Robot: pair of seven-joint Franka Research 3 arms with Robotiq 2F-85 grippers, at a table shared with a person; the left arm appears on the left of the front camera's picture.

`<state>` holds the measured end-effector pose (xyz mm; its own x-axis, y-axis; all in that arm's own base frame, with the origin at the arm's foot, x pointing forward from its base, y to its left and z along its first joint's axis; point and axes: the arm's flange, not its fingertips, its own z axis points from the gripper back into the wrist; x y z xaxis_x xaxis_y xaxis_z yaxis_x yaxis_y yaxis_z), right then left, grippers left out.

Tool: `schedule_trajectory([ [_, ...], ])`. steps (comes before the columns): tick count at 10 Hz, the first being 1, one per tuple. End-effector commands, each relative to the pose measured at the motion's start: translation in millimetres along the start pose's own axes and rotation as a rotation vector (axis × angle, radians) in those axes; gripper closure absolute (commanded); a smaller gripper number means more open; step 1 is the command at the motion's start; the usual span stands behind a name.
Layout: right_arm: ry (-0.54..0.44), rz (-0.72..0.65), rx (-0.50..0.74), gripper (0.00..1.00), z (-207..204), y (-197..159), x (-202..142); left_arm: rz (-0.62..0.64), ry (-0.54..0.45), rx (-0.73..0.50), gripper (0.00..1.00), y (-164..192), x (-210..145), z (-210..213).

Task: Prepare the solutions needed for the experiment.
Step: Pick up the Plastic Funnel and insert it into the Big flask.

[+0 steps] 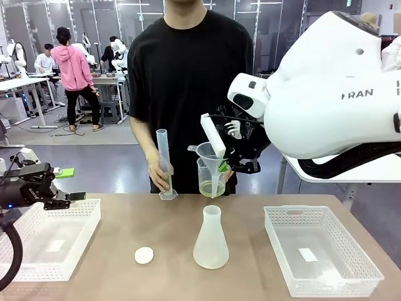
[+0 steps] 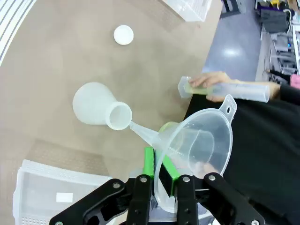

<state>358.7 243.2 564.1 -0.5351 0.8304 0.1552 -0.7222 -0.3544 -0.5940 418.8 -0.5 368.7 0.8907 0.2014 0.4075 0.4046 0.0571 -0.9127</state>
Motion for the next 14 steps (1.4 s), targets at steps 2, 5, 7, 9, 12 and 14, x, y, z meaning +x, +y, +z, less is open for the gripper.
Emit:
schedule_trajectory([
  [2,-0.024,0.029,0.011,0.94,-1,5,-9,-0.004,0.005,0.008,0.0,0,0,-1],
  [5,-0.019,0.045,0.004,0.94,-4,6,-7,-0.004,0.005,0.008,0.0,0,0,-1],
  [7,-0.022,0.045,0.003,0.94,-8,7,-7,-0.004,0.005,0.008,0.0,0,0,-1],
  [9,-0.025,0.047,0.011,0.94,-14,10,-7,-0.004,0.005,0.008,0.0,0,0,-1],
  [12,-0.046,0.064,0.002,0.94,-25,17,-8,-0.004,0.005,0.008,0.0,0,0,-1],
  [14,-0.053,0.054,0.011,0.94,-33,21,-12,-0.004,0.005,0.008,0.0,0,0,-1],
])
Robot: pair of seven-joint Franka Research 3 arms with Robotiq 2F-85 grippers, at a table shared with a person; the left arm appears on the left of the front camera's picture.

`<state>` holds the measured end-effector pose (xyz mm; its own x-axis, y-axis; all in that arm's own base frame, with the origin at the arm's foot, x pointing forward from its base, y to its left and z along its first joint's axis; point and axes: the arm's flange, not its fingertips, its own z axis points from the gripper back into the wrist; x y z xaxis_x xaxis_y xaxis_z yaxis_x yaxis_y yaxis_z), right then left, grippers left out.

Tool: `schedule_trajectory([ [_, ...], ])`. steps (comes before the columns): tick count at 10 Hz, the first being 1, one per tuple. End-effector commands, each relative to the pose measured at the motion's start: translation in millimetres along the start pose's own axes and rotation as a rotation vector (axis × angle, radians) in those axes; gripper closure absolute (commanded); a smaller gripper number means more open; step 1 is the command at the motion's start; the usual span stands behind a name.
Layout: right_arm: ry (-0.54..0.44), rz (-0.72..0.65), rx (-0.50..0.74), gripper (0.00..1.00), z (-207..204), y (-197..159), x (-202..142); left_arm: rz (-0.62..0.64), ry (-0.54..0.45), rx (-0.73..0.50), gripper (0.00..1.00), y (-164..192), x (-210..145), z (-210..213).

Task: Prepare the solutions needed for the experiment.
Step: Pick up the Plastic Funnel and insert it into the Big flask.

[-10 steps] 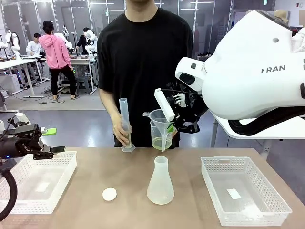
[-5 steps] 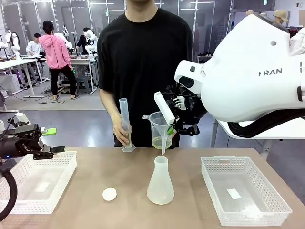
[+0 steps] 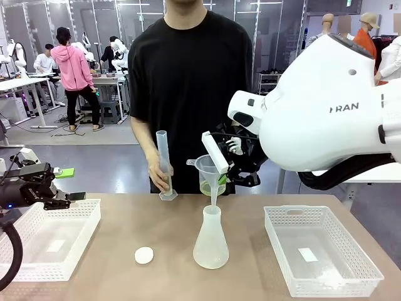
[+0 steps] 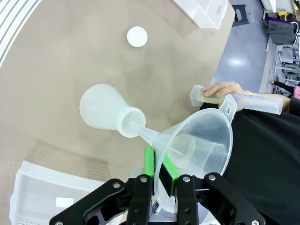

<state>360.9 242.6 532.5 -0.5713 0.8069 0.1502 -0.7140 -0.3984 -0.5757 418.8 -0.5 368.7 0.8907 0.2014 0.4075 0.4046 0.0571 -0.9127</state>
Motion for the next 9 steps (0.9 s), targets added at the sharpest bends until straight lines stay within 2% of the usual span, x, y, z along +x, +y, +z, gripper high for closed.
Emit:
schedule_trajectory([
  [1,-0.043,0.018,-0.026,0.94,-13,5,-8,-0.004,0.005,0.008,0.0,0,0,-1],
  [9,-0.072,0.055,-0.004,0.94,-51,24,-16,-0.004,0.005,0.008,0.0,0,0,-1],
])
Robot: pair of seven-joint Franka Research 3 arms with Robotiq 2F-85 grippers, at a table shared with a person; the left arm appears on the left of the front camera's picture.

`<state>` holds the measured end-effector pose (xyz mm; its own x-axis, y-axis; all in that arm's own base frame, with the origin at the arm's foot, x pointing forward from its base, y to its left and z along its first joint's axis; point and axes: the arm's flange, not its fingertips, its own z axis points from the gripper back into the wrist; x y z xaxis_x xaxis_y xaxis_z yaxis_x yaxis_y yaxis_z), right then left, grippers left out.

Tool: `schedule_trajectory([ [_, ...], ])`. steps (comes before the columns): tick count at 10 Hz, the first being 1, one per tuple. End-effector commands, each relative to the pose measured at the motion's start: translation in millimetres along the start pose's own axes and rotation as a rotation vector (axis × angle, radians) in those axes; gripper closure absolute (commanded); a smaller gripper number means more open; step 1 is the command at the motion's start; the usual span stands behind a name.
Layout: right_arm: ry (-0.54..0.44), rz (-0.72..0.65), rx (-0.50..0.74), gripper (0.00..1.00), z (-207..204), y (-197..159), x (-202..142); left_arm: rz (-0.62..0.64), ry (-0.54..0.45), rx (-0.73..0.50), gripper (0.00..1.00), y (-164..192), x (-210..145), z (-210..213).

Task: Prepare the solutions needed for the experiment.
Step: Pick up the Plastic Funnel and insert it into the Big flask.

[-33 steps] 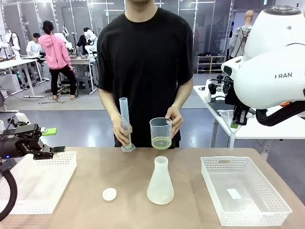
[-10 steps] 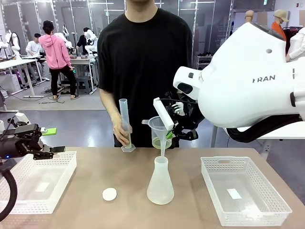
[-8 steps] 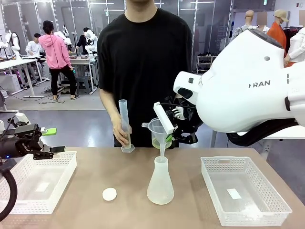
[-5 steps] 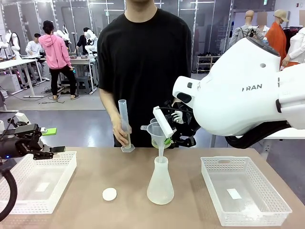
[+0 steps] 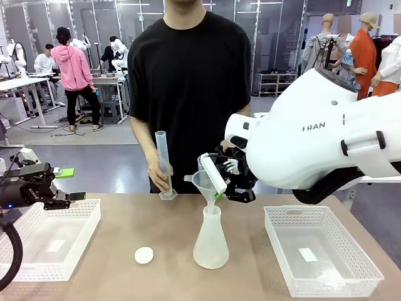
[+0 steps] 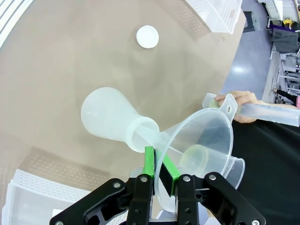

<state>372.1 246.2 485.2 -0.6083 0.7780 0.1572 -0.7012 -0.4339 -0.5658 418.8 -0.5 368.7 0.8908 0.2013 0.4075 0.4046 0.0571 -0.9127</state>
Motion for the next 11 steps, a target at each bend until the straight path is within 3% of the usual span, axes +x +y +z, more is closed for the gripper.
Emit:
schedule_trajectory([
  [1,-0.043,0.026,-0.028,0.94,-9,10,-7,-0.004,0.005,0.008,0.0,0,0,-1],
  [8,-0.048,0.041,-0.027,0.94,-24,21,-9,-0.004,0.005,0.008,0.0,0,0,-1],
  [10,-0.05,0.036,-0.021,0.84,-25,20,-13,-0.004,0.005,0.008,0.0,0,0,-1],
  [11,-0.049,0.038,-0.019,0.71,-25,20,-13,-0.004,0.005,0.008,0.0,0,0,-1],
])
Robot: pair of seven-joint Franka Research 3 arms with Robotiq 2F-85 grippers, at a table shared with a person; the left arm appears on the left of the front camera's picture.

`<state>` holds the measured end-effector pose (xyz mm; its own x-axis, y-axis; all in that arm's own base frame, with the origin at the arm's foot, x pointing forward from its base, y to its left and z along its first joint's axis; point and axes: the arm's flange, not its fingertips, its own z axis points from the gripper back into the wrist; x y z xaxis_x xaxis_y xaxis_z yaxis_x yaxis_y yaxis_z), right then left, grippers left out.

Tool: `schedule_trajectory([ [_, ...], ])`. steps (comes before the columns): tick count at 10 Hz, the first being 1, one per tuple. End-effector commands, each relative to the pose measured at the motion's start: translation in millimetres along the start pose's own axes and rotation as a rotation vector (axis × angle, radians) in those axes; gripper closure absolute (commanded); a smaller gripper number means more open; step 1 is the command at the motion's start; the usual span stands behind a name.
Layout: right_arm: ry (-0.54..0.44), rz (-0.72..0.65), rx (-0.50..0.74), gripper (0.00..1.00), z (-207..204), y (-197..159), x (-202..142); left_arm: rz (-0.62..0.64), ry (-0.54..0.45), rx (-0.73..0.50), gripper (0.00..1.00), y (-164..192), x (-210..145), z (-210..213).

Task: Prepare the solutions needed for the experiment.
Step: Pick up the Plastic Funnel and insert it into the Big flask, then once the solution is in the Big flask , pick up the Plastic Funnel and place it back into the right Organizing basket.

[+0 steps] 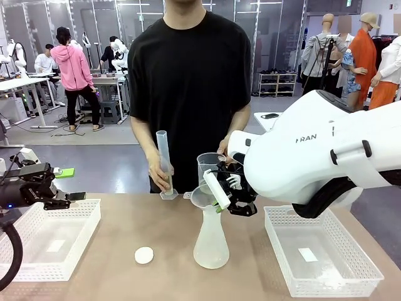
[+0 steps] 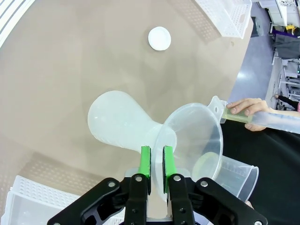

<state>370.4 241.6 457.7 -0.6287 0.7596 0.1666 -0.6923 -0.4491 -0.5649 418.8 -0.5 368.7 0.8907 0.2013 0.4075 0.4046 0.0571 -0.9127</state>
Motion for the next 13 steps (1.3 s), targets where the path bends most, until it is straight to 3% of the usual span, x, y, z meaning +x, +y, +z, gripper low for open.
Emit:
schedule_trajectory([
  [1,-0.022,0.022,-0.024,0.66,-5.6,0.9,-6.8,-0.004,0.005,0.008,0.0,-0.2,0.1,-0.6],
  [2,-0.019,0.024,-0.018,0.52,-6.7,0.6,-7.3,-0.004,0.005,0.008,0.0,-0.2,0.1,-0.6],
  [3,-0.002,0.032,0.001,0.47,-5.6,-0.4,-8.7,-0.004,0.005,0.008,0.0,-0.2,0.1,-0.6],
  [4,0.0,0.004,0.001,0.34,-0.6,0.1,-0.4,-0.004,0.005,0.008,0.0,-0.2,0.1,-0.6],
  [13,0.0,0.004,0.001,0.34,-0.6,0.1,-0.4,-0.004,0.005,0.008,0.0,-0.2,0.1,-0.6],
])
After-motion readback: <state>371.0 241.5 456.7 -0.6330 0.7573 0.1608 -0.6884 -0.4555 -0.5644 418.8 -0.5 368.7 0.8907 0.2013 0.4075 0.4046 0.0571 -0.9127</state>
